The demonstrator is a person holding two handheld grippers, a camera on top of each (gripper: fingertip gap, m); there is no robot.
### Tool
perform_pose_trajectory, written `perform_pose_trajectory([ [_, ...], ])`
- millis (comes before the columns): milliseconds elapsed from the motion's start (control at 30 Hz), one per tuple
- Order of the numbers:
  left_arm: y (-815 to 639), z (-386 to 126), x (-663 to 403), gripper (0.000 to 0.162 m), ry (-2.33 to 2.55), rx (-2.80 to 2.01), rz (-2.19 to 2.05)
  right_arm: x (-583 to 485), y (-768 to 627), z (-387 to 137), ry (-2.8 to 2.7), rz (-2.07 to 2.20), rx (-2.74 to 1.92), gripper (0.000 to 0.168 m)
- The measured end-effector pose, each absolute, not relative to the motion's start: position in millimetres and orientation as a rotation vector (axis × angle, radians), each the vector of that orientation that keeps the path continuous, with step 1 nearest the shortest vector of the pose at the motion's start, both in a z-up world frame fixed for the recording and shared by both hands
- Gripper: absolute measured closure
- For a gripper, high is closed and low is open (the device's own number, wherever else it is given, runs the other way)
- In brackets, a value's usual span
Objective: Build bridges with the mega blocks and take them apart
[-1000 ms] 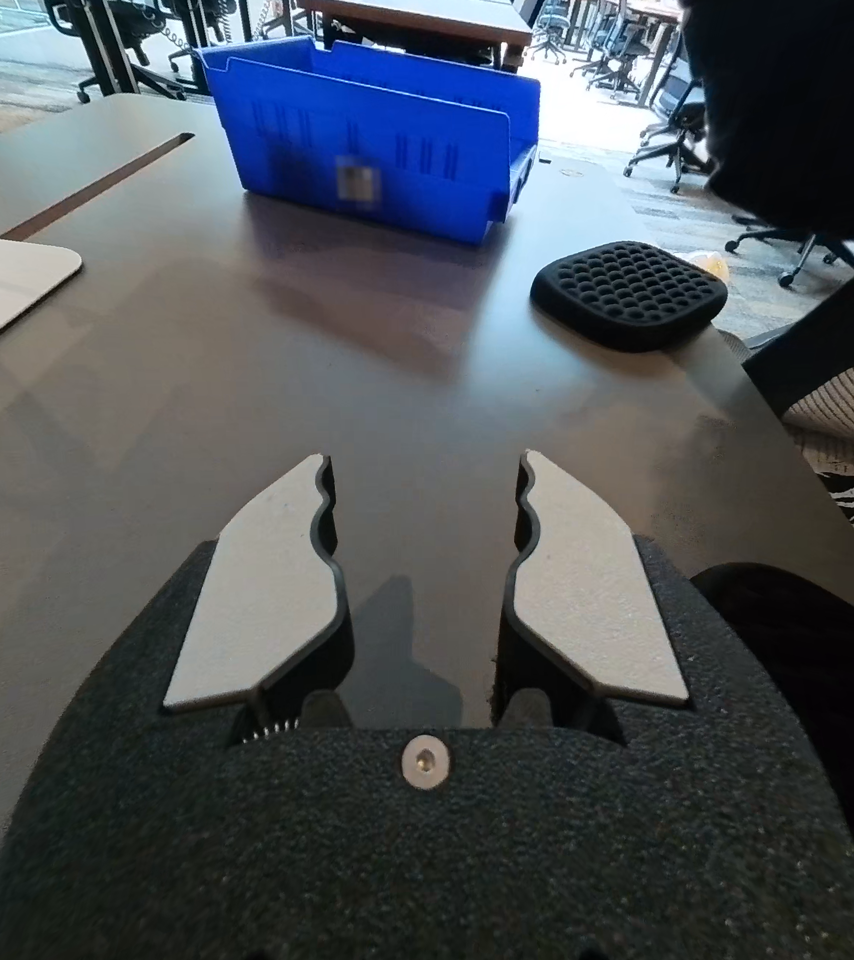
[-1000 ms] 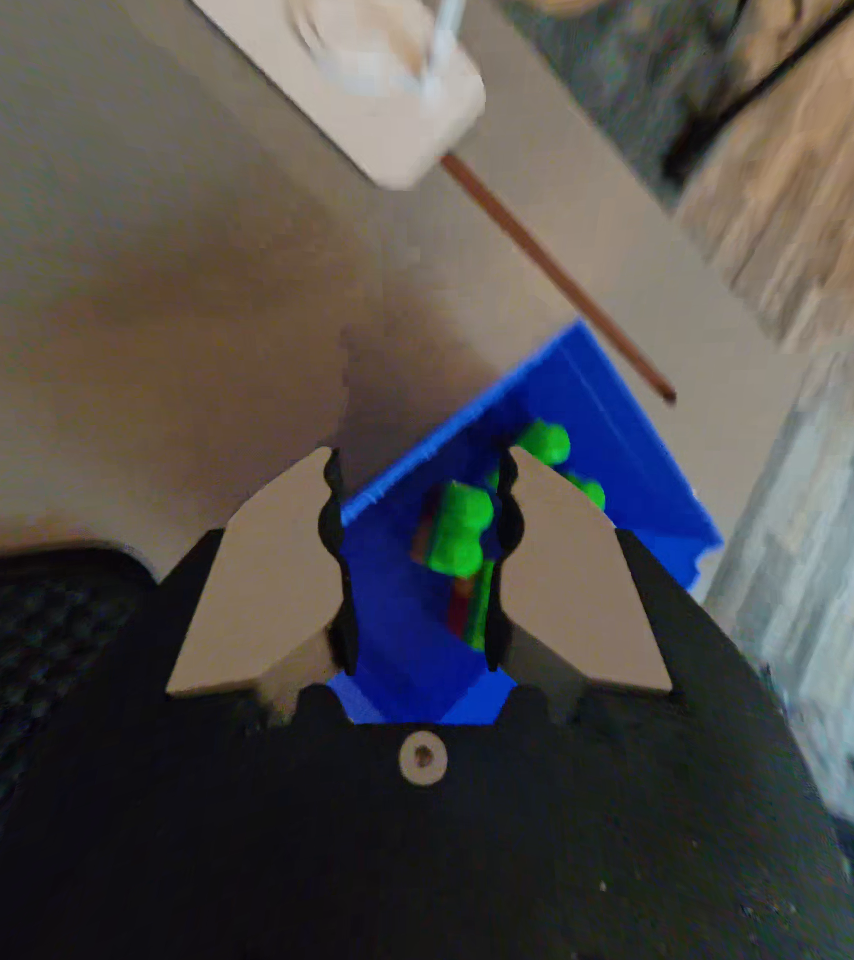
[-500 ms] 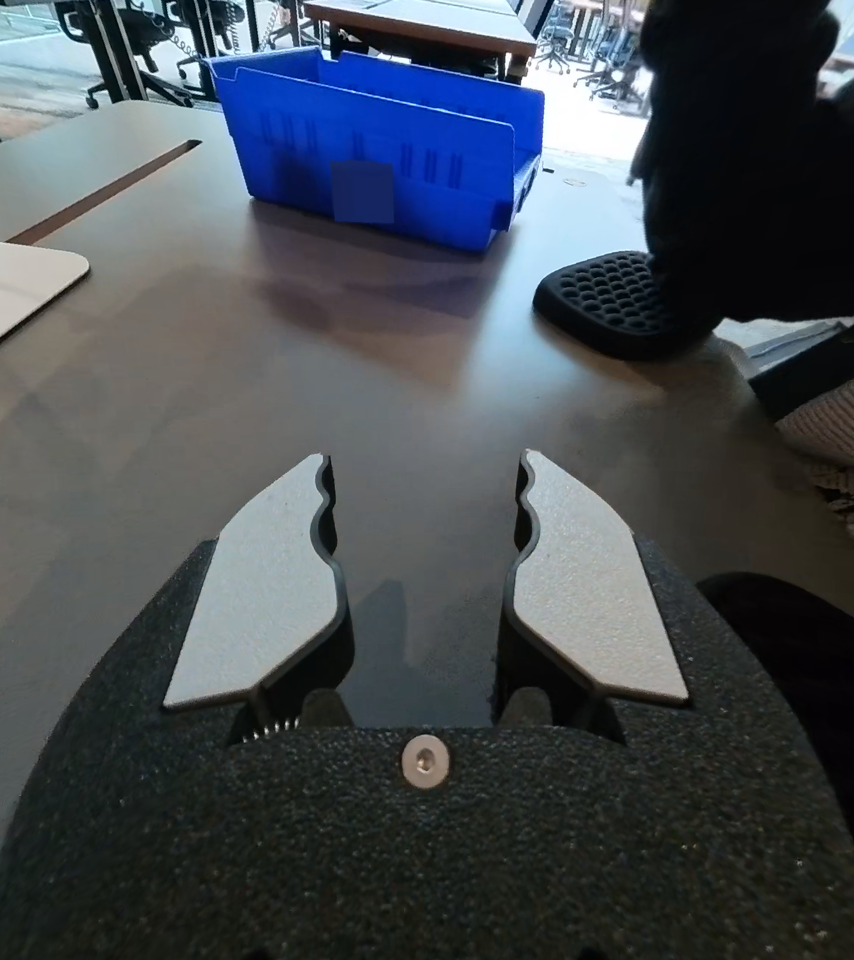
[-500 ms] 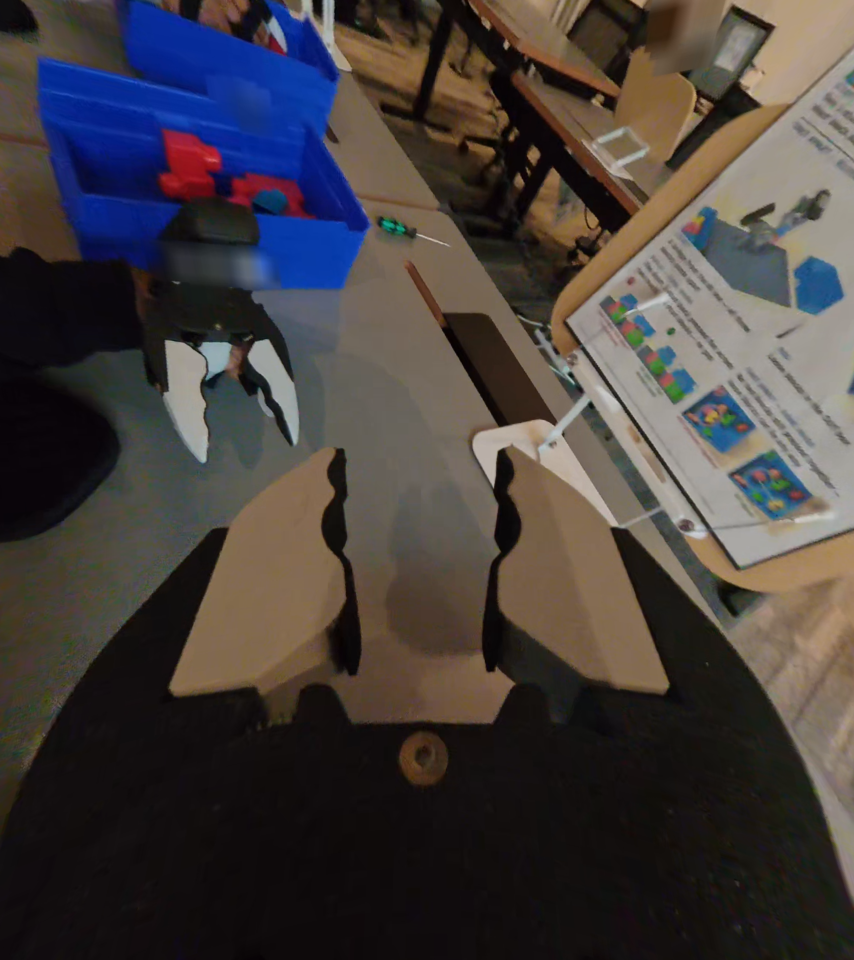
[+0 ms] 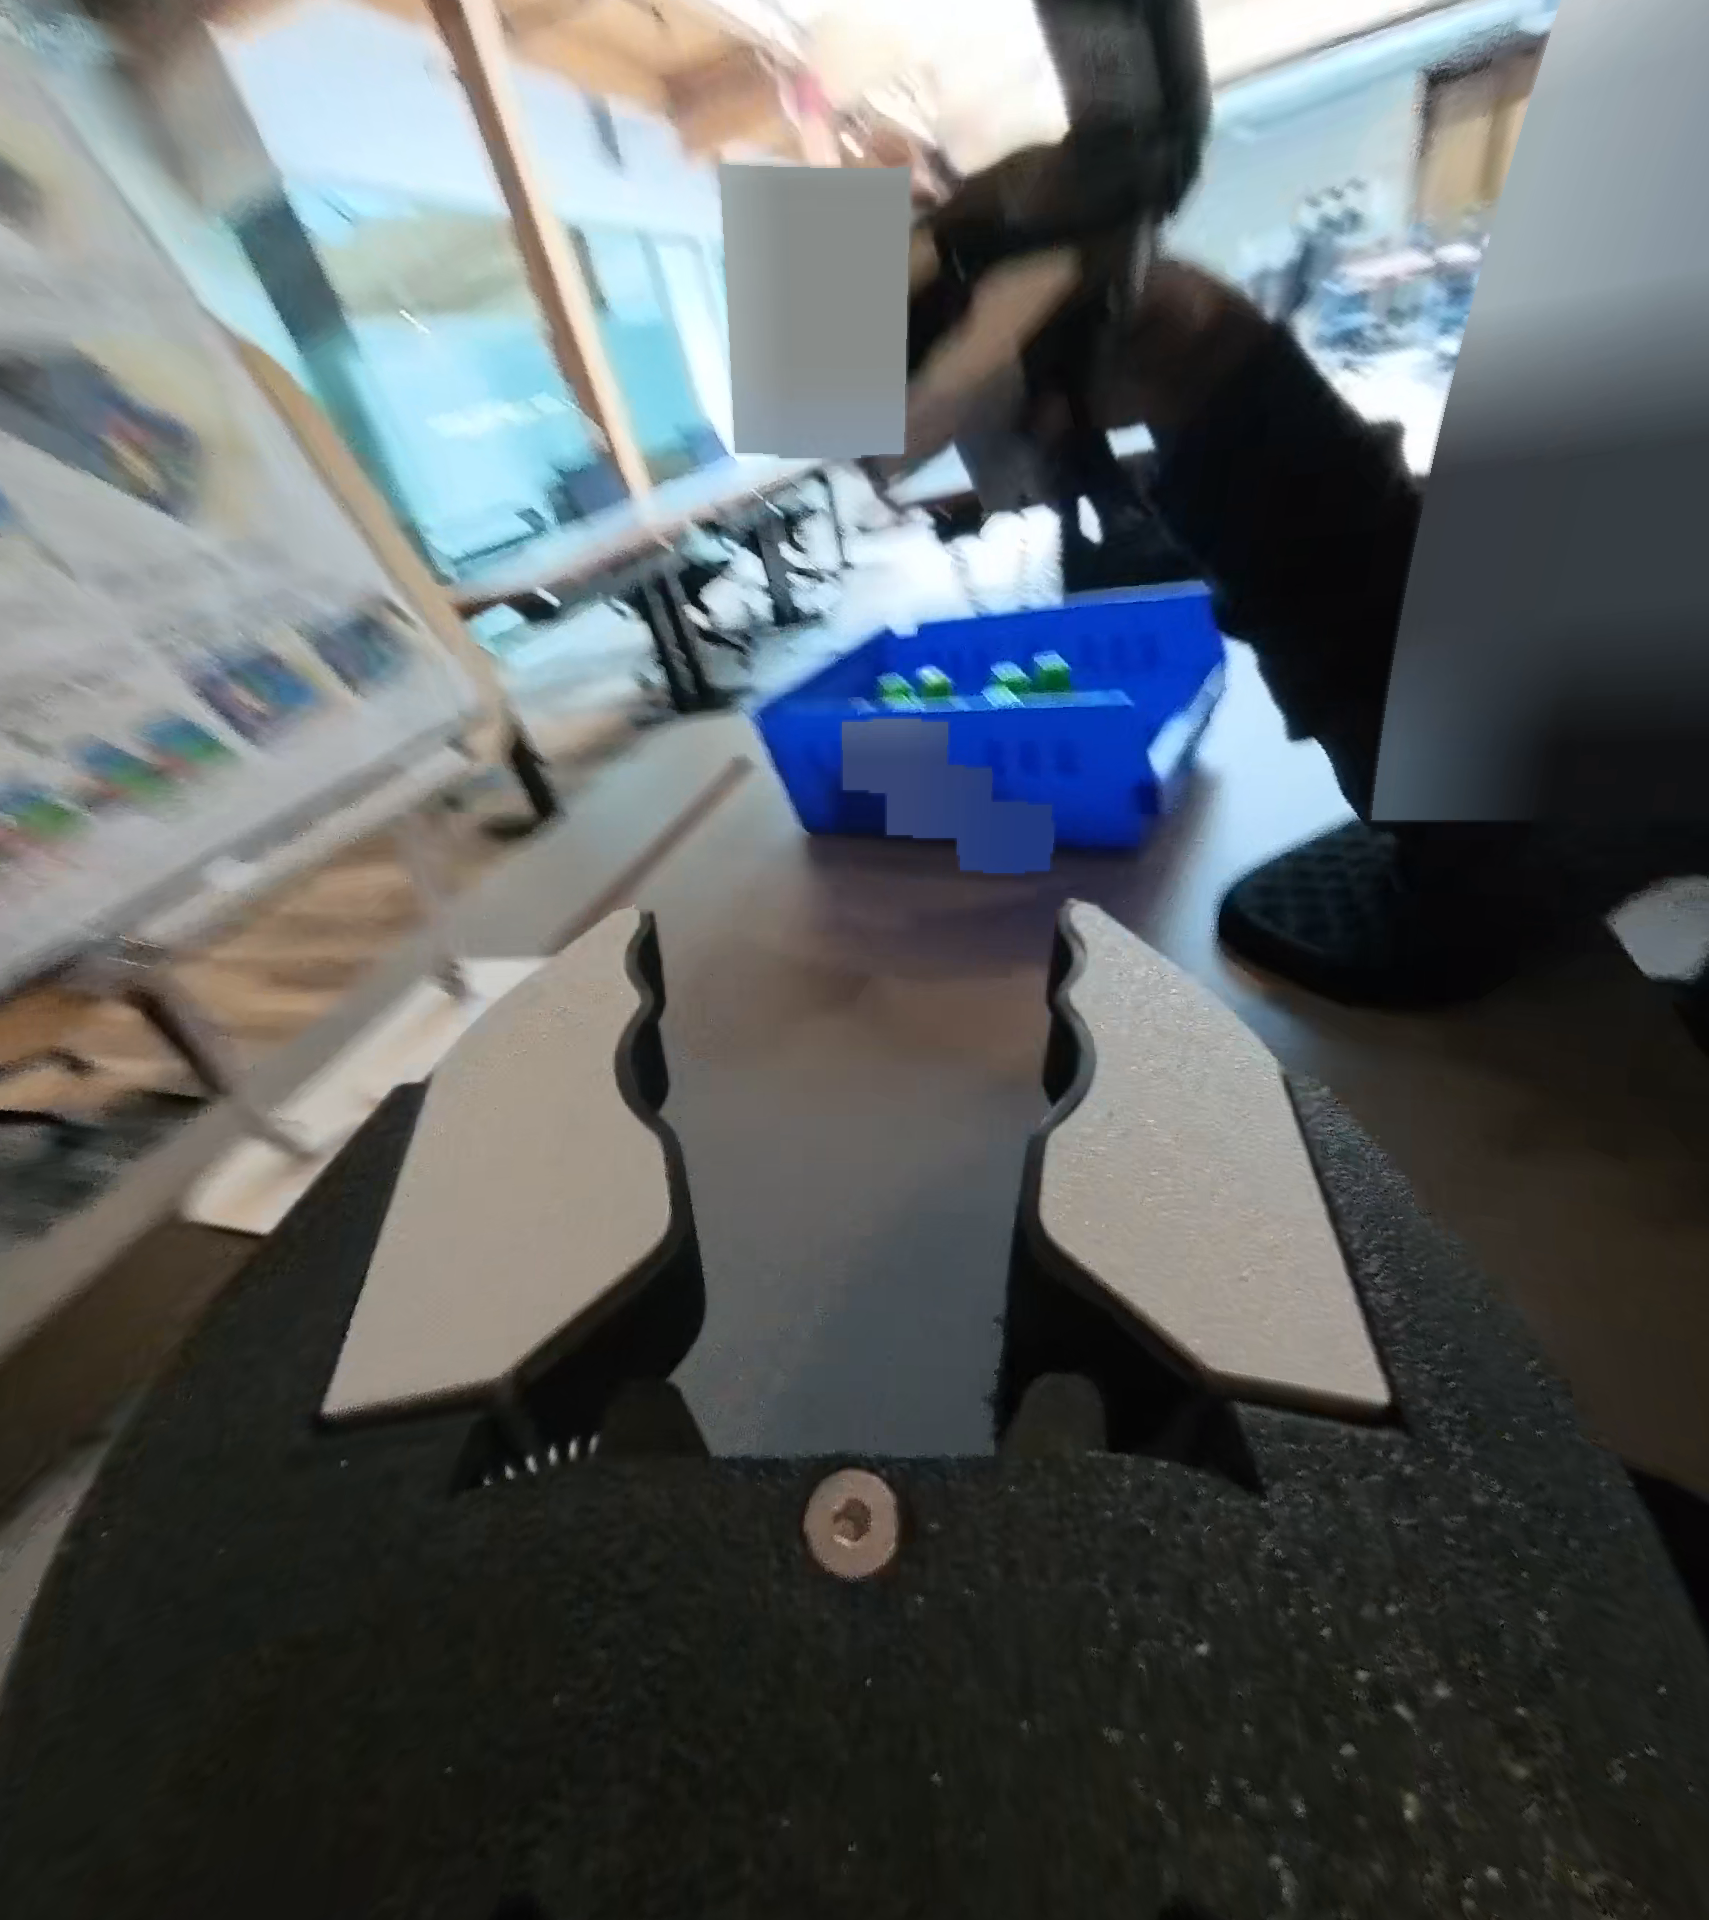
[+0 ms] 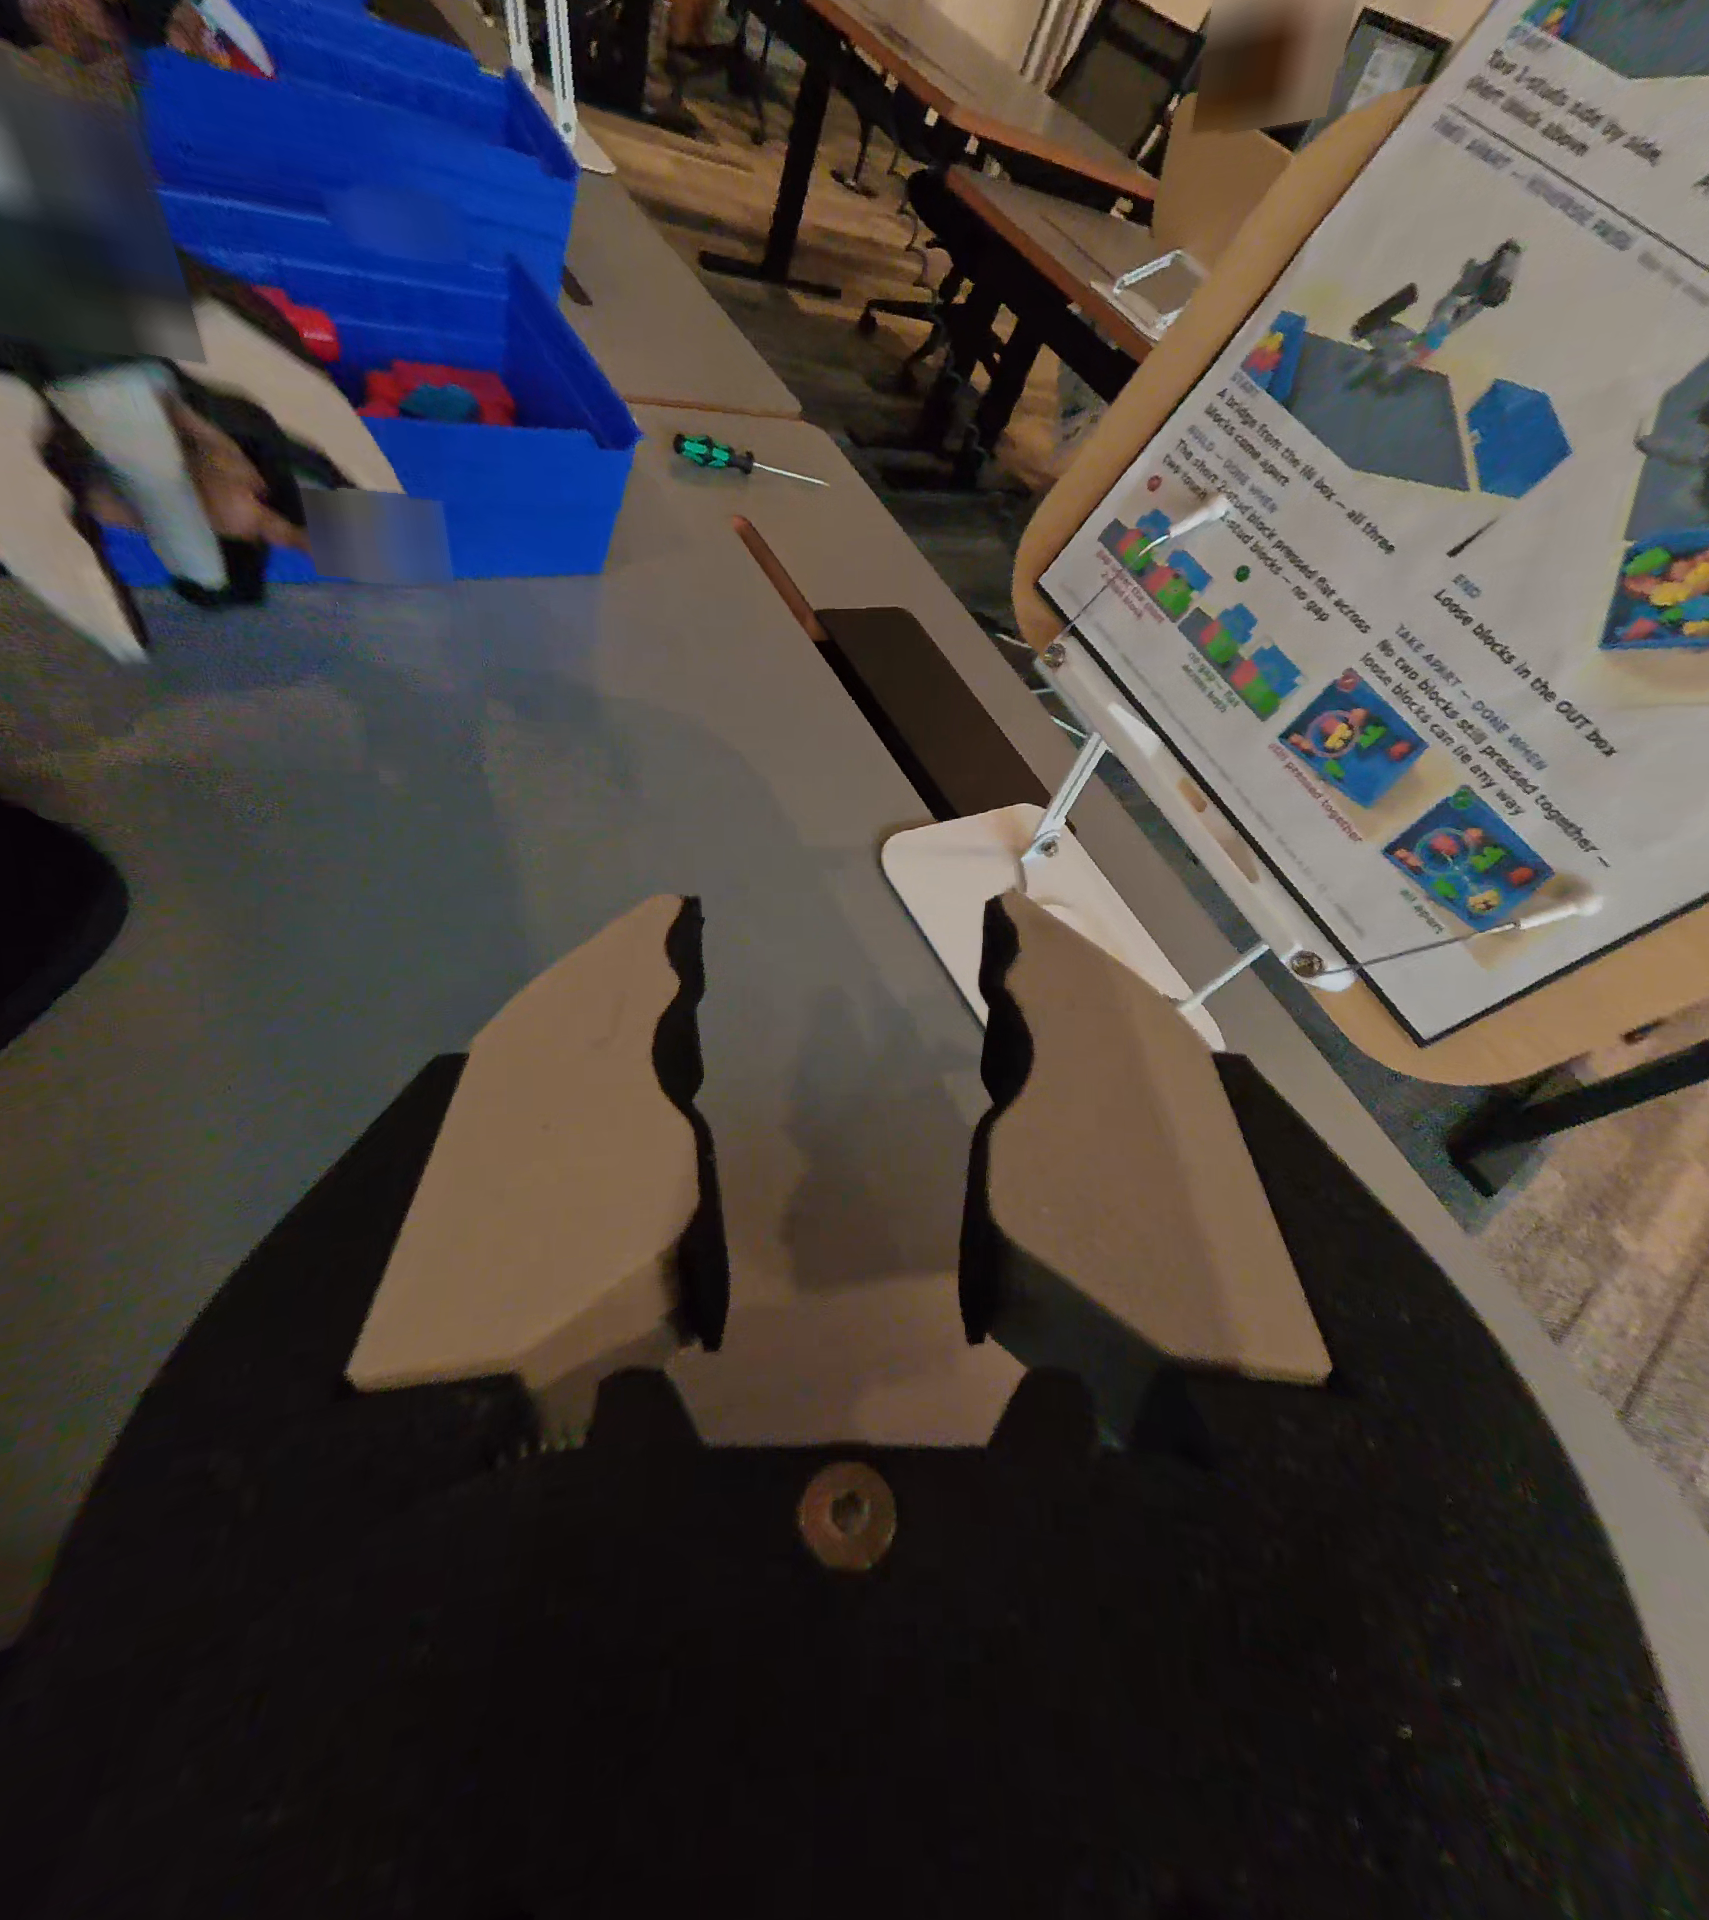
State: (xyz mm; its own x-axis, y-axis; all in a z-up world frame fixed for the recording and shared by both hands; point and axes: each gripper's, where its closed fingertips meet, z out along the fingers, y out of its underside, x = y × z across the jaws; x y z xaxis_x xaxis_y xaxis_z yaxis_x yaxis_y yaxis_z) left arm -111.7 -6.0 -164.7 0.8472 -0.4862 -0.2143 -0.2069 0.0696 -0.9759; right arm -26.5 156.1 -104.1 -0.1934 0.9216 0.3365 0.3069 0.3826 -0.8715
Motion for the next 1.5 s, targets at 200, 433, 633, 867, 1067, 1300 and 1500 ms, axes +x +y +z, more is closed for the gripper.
perform_pose_trajectory([
  [200,-75.1,-96.5,-201.5,0.095,0.307,-1.487,0.2,-18.8,160.3,-101.3,-1.705,0.824,-1.084,0.116],
  [433,-156.0,-140.1,-315.2,0.104,-0.053,-1.728,0.411,-16.2,157.9,-104.9,-1.739,0.774,-1.07,0.114],
  [633,-181.0,-241.5,-352.9,0.099,-0.146,-2.183,0.387,-20.5,154.1,-110.9,-1.768,0.745,-1.07,0.114],
  [867,-169.4,-299.3,-363.6,0.098,0.05,-2.453,0.367,-27.1,149.8,-120.4,-1.815,0.692,-1.069,0.112],
  [1067,-160.4,-327.0,-379.3,0.099,0.047,-2.567,0.353,-26.8,149.6,-120.8,-1.823,0.665,-1.055,0.112],
  [1300,-153.9,-339.3,-385.9,0.117,0.037,-2.575,0.401,-23.4,152.5,-116.2,-1.803,0.671,-1.048,0.112],
  [1500,-166.9,-325.0,-388.1,0.118,-0.029,-2.579,0.423,-22.1,151.9,-115.1,-1.803,0.669,-1.041,0.112],
])
